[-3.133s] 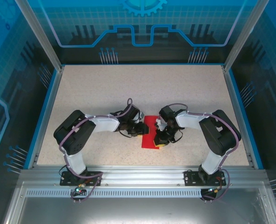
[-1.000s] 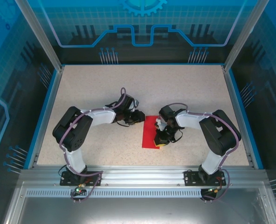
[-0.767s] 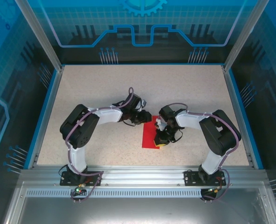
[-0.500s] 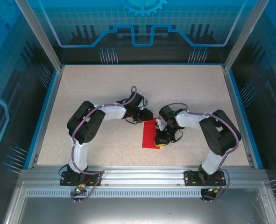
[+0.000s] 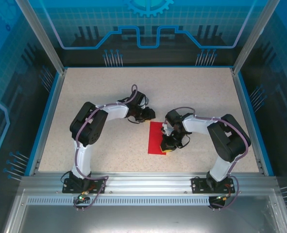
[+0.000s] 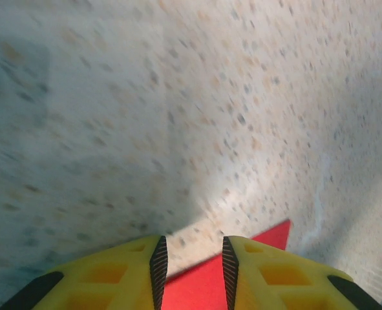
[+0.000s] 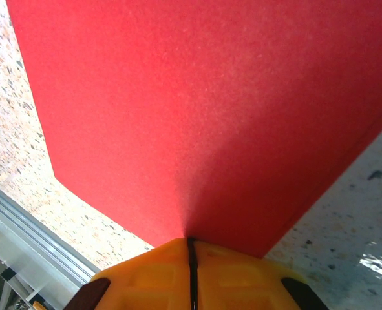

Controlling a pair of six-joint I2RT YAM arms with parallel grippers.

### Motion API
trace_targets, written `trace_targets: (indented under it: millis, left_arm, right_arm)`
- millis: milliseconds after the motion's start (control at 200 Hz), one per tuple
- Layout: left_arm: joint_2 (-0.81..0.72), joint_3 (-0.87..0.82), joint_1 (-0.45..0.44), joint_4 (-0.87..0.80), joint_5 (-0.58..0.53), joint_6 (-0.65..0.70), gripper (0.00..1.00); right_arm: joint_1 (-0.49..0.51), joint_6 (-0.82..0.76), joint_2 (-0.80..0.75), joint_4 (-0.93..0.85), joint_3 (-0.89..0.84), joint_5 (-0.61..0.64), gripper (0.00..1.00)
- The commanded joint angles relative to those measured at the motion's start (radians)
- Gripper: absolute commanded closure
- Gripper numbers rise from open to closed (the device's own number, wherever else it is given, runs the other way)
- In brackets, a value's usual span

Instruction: Fold a paper plane with a square sheet of paper (fold left side to right side)

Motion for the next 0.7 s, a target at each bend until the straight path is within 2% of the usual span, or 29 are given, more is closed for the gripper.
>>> trace_targets:
  millis: [0,210,420,545,695]
  left_arm:
    - [0.020,0.034,0.032,-0.052,-0.052,0.041,0.66]
    - [-0.157,-0.039,0.033,-0.056,-0.047,0.057,0.63]
    - [-0.393,-0.225,0.017,-0.054,-0.050,0.039,0.63]
    - [-0.458,-0.296,-0.048,-0.067,-0.050,0.022,0.63]
    - [-0.436,-0.321,-0.148,-0.058,-0.068,-0.025,0.63]
  right_arm:
    - [-0.009,-0.009,0.050,-0.049,-0.062,0.216,0.91]
    - [-0.010,-0.016,-0.035,0.031,-0.042,0.126,0.86]
    - [-0.051,-0.043,-0.232,0.041,0.006,0.134,0.56]
    - [-0.131,-0.061,-0.300,0.055,0.042,0.136,0.44]
    - [-0.204,-0.057,-0.296,0.063,0.037,0.108,0.42]
